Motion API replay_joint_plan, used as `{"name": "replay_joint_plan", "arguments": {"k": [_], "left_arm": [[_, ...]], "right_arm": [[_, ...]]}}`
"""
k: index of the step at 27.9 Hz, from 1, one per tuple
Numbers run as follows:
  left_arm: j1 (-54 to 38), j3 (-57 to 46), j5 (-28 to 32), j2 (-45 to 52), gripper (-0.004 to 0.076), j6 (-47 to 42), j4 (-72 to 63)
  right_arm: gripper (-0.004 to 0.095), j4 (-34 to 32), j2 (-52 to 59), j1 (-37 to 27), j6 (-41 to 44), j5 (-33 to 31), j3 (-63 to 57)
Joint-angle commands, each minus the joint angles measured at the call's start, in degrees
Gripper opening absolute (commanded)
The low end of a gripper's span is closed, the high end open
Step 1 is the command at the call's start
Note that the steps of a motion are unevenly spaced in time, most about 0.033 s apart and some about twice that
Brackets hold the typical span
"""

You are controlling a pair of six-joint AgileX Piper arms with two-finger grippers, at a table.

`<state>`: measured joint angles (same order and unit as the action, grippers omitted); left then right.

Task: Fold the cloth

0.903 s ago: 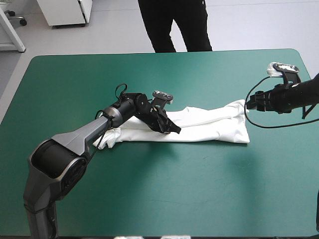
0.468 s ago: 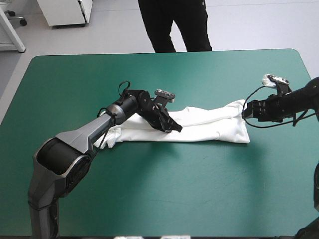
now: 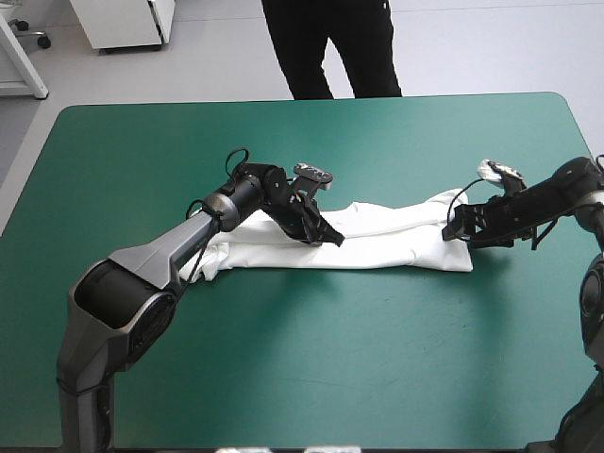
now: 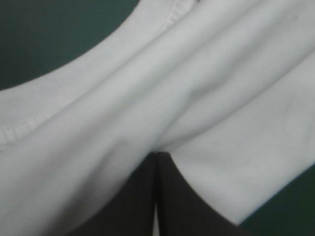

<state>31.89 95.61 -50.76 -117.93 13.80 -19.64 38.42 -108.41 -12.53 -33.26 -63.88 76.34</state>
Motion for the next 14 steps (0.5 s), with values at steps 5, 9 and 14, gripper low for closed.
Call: {"name": "replay_joint_plan", "arguments": {"k": [5,9,14], "left_arm": [[0.08,1.98,0.88,3.2,-0.0009,-2.0,1.67],[0.08,1.98,0.98,3.2,-0.0009,-2.0,1.45],[0.08,1.98,0.73,1.54,-0.0009,-2.0,0.83]], "right_arm": [[0.0648,2.43,-1.43,3.56,-1.3,-0.79,1.14],[0.0622,2.41,-3.51,4.67,-1.3,-0.89,1.14],[0.0301,2.42,-4.1,4.67,-1.06,-0.89,1.14]]}}
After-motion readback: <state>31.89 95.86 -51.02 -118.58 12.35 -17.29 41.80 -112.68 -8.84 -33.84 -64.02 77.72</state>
